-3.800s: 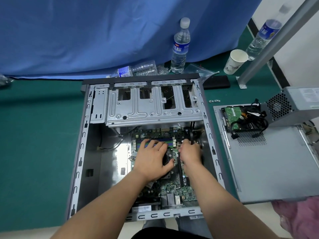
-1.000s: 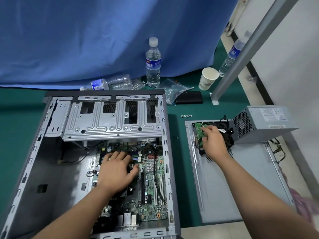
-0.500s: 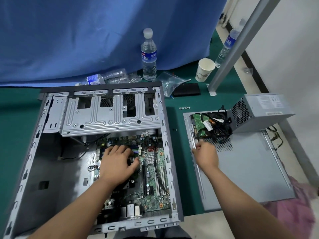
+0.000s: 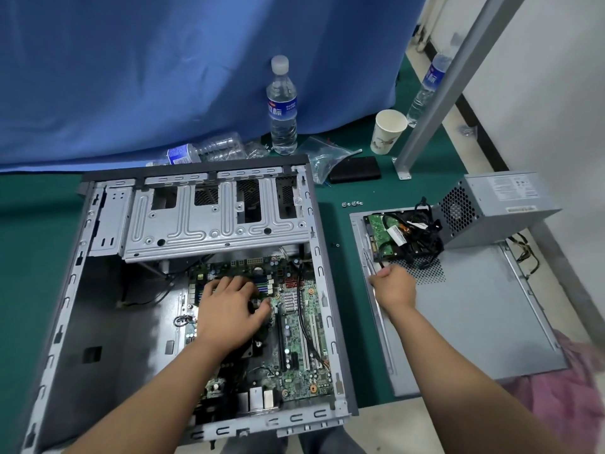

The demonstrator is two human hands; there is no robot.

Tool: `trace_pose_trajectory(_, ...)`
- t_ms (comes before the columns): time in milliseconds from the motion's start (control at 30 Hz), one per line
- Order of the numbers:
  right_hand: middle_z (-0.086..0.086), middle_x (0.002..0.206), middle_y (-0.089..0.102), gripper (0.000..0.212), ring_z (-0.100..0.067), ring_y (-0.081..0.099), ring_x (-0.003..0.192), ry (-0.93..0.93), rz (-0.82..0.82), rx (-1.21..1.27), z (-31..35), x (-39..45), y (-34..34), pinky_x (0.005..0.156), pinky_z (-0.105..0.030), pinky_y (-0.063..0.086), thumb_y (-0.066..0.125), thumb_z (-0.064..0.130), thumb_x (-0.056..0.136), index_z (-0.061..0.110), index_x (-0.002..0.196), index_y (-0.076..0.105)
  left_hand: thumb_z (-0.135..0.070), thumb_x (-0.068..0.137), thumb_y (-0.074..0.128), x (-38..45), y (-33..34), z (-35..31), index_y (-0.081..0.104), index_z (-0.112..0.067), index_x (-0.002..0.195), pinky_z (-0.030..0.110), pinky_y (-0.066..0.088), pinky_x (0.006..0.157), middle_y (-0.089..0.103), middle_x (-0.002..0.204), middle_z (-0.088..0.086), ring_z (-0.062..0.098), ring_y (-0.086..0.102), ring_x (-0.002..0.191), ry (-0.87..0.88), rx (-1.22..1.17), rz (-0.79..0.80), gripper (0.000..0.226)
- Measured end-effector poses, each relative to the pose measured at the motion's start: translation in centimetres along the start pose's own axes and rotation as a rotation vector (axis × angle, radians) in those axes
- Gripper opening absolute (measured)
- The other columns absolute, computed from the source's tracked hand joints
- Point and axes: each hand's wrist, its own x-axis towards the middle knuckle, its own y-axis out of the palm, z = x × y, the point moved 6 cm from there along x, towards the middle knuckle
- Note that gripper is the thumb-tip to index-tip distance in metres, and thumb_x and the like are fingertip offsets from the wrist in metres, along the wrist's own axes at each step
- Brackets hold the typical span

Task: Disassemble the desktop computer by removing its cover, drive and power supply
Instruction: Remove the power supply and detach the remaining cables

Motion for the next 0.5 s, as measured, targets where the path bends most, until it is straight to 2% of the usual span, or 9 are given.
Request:
trace_pose_trajectory(67,-0.007,0.081,0.061,0.008,-0.022,0.054,0.072,-0.039,0.004,0.139,0.4,-0.7,-0.5,0.066,-0.026,0.041,0.06,0.006,0.084,0.01,0.078,0.059,-0.066,0.077,0.01,0.0,-0.1,0.0,0.063,-0.027,0.107,0.033,0.027,0.096,0.06,0.108,-0.008,0.015,0.051,0.108,-0.002,-0.029,0.017,0.072)
trace_pose_trajectory(200,-0.005,0.078,0.061,0.007,-0.015,0.052,0.068,-0.134,0.012,0.459,2.1,-2.7,-2.7,0.065,-0.027,0.044,0.06,0.009,0.089,0.005,0.091,0.065,-0.053,0.091,0.04,0.0,-0.3,0.3,0.06,-0.025,0.114,0.032,0.029,0.098,0.059,0.114,-0.006,0.016,0.05,0.112,0.017,-0.128,0.043,0.042)
trace_pose_trajectory(267,-0.004,0.074,0.058,0.008,-0.013,0.049,0.066,-0.176,-0.012,0.597,3.6,-4.2,-4.0,0.064,-0.025,0.042,0.061,0.015,0.09,0.008,0.087,0.064,-0.045,0.092,0.048,-0.2,-0.9,0.8,0.06,-0.022,0.115,0.032,0.034,0.096,0.059,0.114,-0.003,0.019,0.05,0.111,0.026,-0.236,0.052,0.035)
trace_pose_trajectory(367,0.005,0.06,0.047,0.021,-0.004,0.04,0.05,-0.248,-0.09,0.771,6.3,-7.0,-5.7,0.051,-0.018,0.035,0.057,0.021,0.093,0.017,0.073,0.054,-0.037,0.092,0.054,-1.1,-2.4,2.0,0.06,-0.017,0.114,0.033,0.038,0.096,0.058,0.112,0.001,0.021,0.05,0.111,0.04,-0.376,0.054,0.03)
trace_pose_trajectory(500,0.006,0.053,0.038,0.03,-0.004,0.032,0.044,-0.254,-0.053,0.913,10.0,-11.0,-5.1,0.045,-0.018,0.028,0.045,0.028,0.099,0.018,0.071,0.048,-0.038,0.092,0.053,-2.8,-4.7,4.6,0.057,-0.018,0.118,0.033,0.039,0.096,0.058,0.117,0.001,0.019,0.048,0.116,0.124,-0.32,0.073,0.032)
